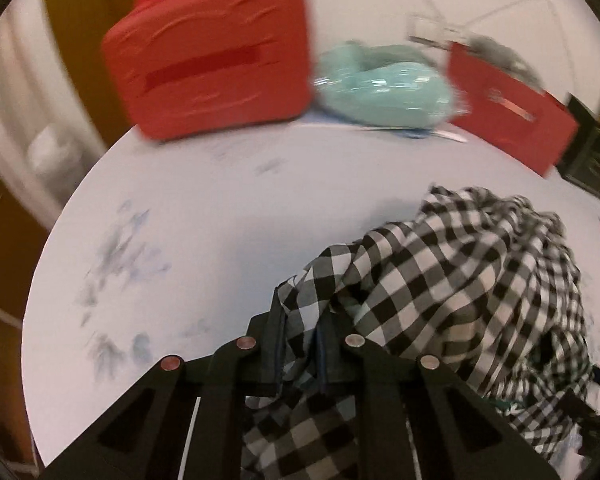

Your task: Fold clothes

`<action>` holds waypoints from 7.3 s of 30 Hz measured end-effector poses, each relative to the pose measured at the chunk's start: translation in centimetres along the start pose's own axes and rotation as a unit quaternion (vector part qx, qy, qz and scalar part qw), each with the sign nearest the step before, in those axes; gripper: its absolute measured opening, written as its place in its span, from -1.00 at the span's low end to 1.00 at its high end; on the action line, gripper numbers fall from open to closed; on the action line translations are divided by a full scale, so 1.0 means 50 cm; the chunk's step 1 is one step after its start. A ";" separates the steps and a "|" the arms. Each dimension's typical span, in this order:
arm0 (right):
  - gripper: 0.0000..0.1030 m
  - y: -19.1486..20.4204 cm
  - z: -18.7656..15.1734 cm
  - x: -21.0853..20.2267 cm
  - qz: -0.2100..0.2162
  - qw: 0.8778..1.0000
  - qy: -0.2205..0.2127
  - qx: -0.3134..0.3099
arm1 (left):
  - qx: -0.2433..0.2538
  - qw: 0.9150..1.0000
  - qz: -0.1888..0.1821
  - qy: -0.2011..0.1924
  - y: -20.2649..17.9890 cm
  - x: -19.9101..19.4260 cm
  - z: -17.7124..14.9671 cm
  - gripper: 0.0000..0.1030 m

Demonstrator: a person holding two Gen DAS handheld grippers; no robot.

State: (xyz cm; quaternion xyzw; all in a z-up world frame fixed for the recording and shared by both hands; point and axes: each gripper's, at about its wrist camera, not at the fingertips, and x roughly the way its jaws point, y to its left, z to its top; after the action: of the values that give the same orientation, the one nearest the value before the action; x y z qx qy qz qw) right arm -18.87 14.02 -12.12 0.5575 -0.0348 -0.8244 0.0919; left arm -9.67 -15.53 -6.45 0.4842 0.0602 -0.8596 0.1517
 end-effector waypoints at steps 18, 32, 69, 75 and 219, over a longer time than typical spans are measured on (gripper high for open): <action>0.80 0.088 -0.008 -0.283 0.094 0.987 -0.114 -0.064 | -0.070 0.995 0.048 -0.046 0.246 -0.099 0.011 -0.70; 0.91 0.027 -0.099 -0.185 0.062 0.997 -0.044 0.006 | -0.060 0.998 -0.036 0.008 0.286 -0.057 -0.079 0.11; -0.88 -0.143 -0.111 -0.450 -0.147 0.954 -0.254 0.058 | 0.017 0.987 -0.116 -0.106 0.207 -0.244 -0.010 -0.89; -0.88 -0.312 -0.237 -0.477 -0.187 0.950 -0.197 0.157 | 0.068 0.984 -0.155 -0.057 0.067 -0.195 -0.033 -0.79; 1.00 -0.308 -0.162 -0.187 -0.032 0.991 -0.025 0.127 | 0.026 0.997 -0.062 0.039 0.170 0.072 -0.072 0.07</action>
State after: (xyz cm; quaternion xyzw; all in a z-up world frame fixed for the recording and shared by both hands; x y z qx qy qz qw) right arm -9.74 31.28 -9.11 0.5443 -0.1236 -0.8297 -0.0072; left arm -5.77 -23.42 -11.00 0.5161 0.0740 -0.8493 0.0830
